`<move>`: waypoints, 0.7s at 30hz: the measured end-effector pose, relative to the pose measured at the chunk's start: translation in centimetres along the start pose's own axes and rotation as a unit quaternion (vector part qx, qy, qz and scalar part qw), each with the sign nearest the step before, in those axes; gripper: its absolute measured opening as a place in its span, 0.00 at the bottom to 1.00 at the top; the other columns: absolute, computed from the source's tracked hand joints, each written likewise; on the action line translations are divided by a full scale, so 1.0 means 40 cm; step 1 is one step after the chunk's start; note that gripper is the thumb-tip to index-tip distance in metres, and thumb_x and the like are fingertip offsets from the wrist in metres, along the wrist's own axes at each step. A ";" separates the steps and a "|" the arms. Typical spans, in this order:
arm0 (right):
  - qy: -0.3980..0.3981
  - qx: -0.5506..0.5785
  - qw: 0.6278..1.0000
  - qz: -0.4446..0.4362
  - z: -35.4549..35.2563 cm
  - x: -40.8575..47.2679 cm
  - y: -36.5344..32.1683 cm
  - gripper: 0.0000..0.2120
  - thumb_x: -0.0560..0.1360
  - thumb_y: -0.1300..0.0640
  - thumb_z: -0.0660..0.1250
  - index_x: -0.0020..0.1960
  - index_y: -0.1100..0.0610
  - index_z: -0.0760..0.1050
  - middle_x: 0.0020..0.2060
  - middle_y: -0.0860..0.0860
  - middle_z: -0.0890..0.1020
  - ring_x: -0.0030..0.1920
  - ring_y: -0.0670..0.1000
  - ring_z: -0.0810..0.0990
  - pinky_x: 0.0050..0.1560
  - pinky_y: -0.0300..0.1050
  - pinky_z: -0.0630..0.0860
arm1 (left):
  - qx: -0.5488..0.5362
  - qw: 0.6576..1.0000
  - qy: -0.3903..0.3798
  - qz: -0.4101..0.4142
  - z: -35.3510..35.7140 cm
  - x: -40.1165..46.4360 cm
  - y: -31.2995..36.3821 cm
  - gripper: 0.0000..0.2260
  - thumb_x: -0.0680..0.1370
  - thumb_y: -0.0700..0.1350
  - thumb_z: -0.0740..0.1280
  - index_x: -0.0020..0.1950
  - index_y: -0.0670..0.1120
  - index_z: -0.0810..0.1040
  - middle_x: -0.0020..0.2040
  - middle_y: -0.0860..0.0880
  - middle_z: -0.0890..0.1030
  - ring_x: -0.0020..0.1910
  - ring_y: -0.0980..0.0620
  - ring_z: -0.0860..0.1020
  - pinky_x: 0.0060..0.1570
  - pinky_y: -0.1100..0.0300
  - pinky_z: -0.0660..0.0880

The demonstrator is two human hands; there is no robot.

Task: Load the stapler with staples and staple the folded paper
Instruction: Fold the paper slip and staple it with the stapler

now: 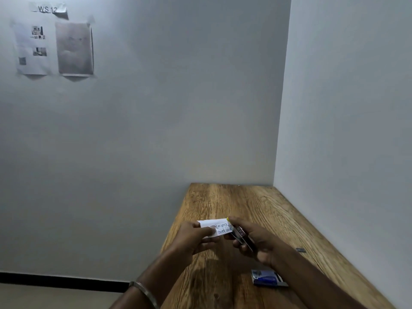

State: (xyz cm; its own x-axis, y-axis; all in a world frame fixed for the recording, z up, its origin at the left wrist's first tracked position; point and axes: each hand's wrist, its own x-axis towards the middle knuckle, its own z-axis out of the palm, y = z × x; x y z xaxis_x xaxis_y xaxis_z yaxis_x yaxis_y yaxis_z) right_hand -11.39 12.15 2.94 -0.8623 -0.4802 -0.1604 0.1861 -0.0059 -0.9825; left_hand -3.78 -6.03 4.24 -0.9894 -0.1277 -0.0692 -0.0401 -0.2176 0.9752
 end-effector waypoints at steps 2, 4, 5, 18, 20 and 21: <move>0.007 0.012 1.000 -0.003 0.004 -0.004 -0.002 0.33 0.60 0.43 0.79 0.56 0.64 0.83 0.40 0.58 0.86 0.32 0.48 0.82 0.25 0.36 0.75 | -0.007 1.000 -0.003 -0.004 0.003 -0.003 0.002 0.06 0.76 0.32 0.69 0.52 0.34 0.78 0.41 0.38 0.87 0.37 0.48 0.86 0.30 0.62 0.81; 0.014 0.024 1.000 -0.006 0.009 -0.010 -0.004 0.30 0.61 0.46 0.79 0.55 0.66 0.82 0.40 0.58 0.86 0.33 0.50 0.83 0.28 0.38 0.78 | -0.013 1.000 -0.006 -0.007 0.004 -0.006 0.003 0.07 0.76 0.32 0.70 0.53 0.33 0.77 0.41 0.38 0.86 0.37 0.47 0.86 0.30 0.62 0.81; 0.017 0.028 0.999 -0.009 0.011 -0.012 -0.005 0.29 0.63 0.47 0.78 0.55 0.66 0.82 0.39 0.58 0.86 0.33 0.50 0.83 0.28 0.38 0.78 | -0.016 1.000 -0.007 -0.008 0.006 -0.007 0.003 0.07 0.76 0.32 0.70 0.53 0.33 0.77 0.41 0.38 0.86 0.37 0.47 0.86 0.30 0.62 0.81; 0.034 0.063 0.997 -0.013 0.020 -0.003 0.002 0.19 0.73 0.51 0.74 0.53 0.67 0.82 0.35 0.58 0.84 0.30 0.49 0.80 0.29 0.39 0.78 | -0.014 1.000 -0.005 -0.014 0.004 -0.015 0.004 0.08 0.76 0.32 0.69 0.55 0.33 0.76 0.45 0.36 0.86 0.40 0.46 0.86 0.32 0.61 0.82; 0.038 0.069 0.997 -0.014 0.023 -0.001 0.005 0.17 0.74 0.52 0.74 0.52 0.67 0.82 0.34 0.58 0.83 0.28 0.49 0.80 0.28 0.38 0.78 | -0.013 1.000 -0.004 -0.013 0.004 -0.015 0.003 0.09 0.77 0.32 0.69 0.56 0.33 0.76 0.46 0.36 0.86 0.40 0.46 0.86 0.31 0.62 0.82; 0.041 0.071 0.997 -0.015 0.024 -0.001 0.006 0.16 0.74 0.53 0.74 0.51 0.67 0.82 0.33 0.58 0.83 0.28 0.49 0.80 0.27 0.38 0.78 | -0.015 1.000 -0.003 -0.012 0.005 -0.014 0.003 0.09 0.76 0.32 0.69 0.56 0.33 0.76 0.46 0.36 0.86 0.39 0.46 0.86 0.31 0.62 0.81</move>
State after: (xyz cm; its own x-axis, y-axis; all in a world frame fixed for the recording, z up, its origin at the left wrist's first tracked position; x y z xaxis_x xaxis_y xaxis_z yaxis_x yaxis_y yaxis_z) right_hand -10.88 11.33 2.79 -0.9027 -0.4055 -0.1439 0.2197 -0.1468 -0.9644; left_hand -3.24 -5.79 4.42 -0.9891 -0.1153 -0.0917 -0.0606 -0.2491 0.9666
